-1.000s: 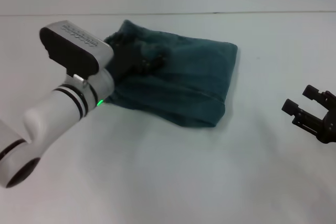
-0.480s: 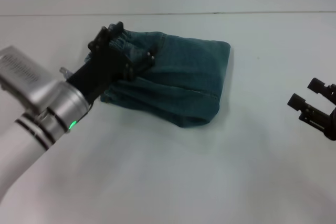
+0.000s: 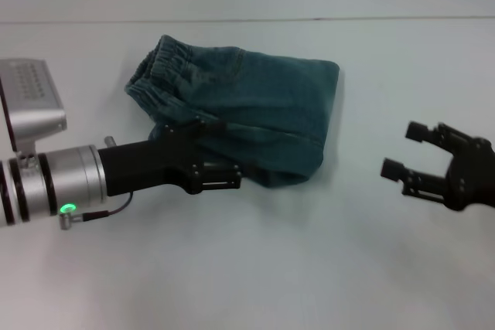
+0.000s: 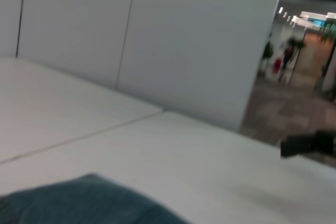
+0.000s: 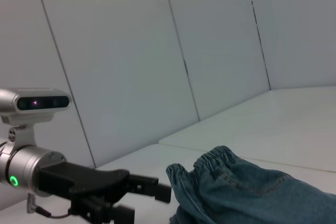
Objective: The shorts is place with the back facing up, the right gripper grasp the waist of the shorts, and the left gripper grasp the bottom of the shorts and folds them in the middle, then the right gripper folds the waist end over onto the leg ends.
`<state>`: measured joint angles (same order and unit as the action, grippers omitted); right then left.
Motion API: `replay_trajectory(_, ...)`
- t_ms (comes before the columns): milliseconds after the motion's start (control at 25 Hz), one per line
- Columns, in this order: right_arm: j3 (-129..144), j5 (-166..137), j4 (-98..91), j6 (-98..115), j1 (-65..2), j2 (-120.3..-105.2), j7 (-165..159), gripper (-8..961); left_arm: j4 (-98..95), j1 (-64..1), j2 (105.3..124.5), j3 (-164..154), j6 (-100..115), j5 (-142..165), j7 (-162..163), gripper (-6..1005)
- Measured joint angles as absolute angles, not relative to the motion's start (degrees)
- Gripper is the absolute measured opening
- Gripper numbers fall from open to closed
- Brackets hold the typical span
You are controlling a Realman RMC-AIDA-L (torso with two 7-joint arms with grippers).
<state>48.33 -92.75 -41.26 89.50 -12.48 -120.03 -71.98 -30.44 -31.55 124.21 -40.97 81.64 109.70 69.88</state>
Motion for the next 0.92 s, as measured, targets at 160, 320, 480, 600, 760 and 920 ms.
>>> replay_trajectory(160, 50.9, -93.5, -43.8, 86.2, -14.4, -120.19, -76.0, 937, -36.0, -29.2, 124.08, -45.0, 79.4, 109.8, 75.9, 943)
replay_trajectory(320, 56.8, -93.5, -45.9, 81.1, -15.7, -120.23, -78.7, 940, -36.9, -27.8, 124.06, -44.9, 78.8, 109.9, 76.7, 945)
replay_trajectory(480, 59.7, -93.5, -46.6, 78.6, -16.3, -120.24, -79.7, 940, -37.0, -26.3, 124.3, -44.2, 78.3, 109.7, 76.7, 945)
replay_trajectory(600, 59.8, -93.3, -46.9, 78.4, -16.5, -120.18, -80.0, 940, -37.1, -25.4, 124.36, -42.7, 78.9, 109.3, 76.7, 944)
replay_trajectory(760, 59.6, -93.2, -47.5, 78.4, -16.8, -120.06, -81.2, 940, -36.9, -24.9, 124.36, -42.1, 79.4, 109.2, 76.4, 944)
replay_trajectory(920, 59.6, -93.2, -47.6, 78.3, -17.2, -120.06, -81.6, 940, -36.8, -24.5, 124.43, -42.0, 79.2, 109.2, 76.4, 944)
